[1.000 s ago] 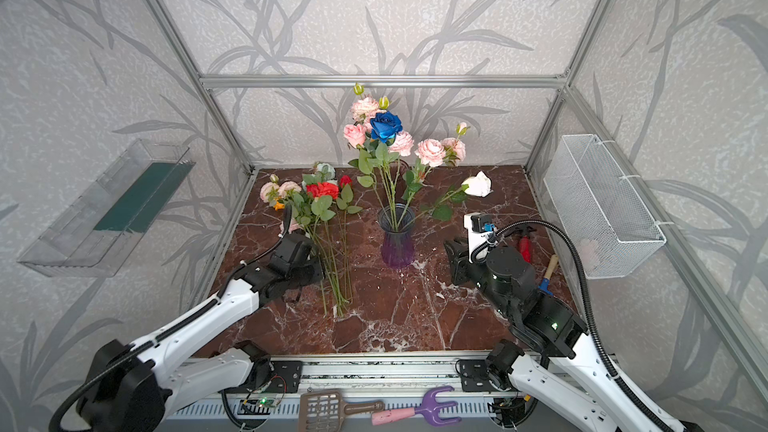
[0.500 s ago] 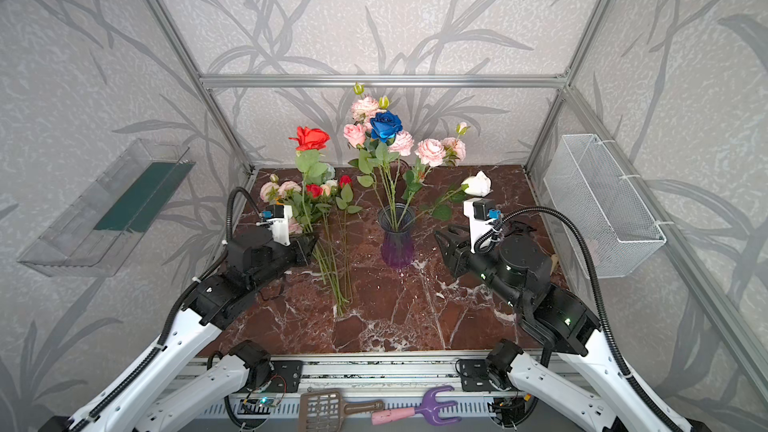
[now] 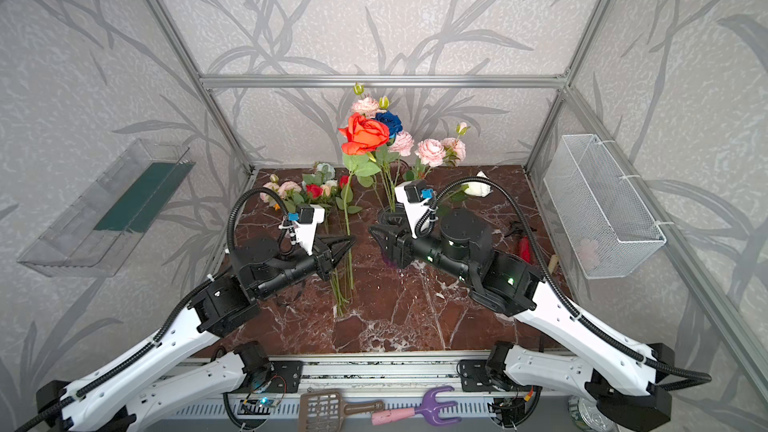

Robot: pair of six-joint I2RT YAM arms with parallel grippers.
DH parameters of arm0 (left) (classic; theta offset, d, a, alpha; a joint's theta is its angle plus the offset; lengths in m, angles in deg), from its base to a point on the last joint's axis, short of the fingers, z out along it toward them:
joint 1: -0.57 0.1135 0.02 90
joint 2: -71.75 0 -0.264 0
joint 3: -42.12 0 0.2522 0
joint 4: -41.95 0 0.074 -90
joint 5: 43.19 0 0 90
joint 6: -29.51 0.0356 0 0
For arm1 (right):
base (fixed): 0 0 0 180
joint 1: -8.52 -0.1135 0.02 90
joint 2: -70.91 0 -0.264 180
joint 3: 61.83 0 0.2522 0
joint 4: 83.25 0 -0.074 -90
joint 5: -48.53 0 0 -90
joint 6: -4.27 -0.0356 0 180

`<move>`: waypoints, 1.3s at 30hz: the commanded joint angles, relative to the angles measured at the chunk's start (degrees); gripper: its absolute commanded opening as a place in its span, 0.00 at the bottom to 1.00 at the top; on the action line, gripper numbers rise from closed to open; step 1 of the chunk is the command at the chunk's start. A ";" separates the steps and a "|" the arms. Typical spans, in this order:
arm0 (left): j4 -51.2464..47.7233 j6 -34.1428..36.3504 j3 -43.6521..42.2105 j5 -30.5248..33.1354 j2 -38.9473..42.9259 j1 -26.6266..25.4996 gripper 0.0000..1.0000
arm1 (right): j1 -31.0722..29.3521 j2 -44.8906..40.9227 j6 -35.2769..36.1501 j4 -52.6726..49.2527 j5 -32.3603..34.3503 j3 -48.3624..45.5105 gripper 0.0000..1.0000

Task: Arrange the flowers into the vase
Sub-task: 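Grasp the red rose stem with the right gripper above the left gripper, then lift the red rose over the vase with the right gripper while the left gripper withdraws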

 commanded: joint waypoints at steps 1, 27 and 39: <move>4.16 1.51 0.94 -0.65 -0.63 -1.16 0.00 | -0.25 2.94 0.68 5.46 -2.32 3.06 0.54; 2.18 3.21 -0.84 0.09 1.62 -1.80 0.00 | 2.48 14.58 -5.61 11.16 -7.99 7.80 0.17; 0.74 2.09 -4.21 12.37 6.55 -1.69 0.61 | 2.55 12.16 -0.14 9.45 -2.43 8.48 0.06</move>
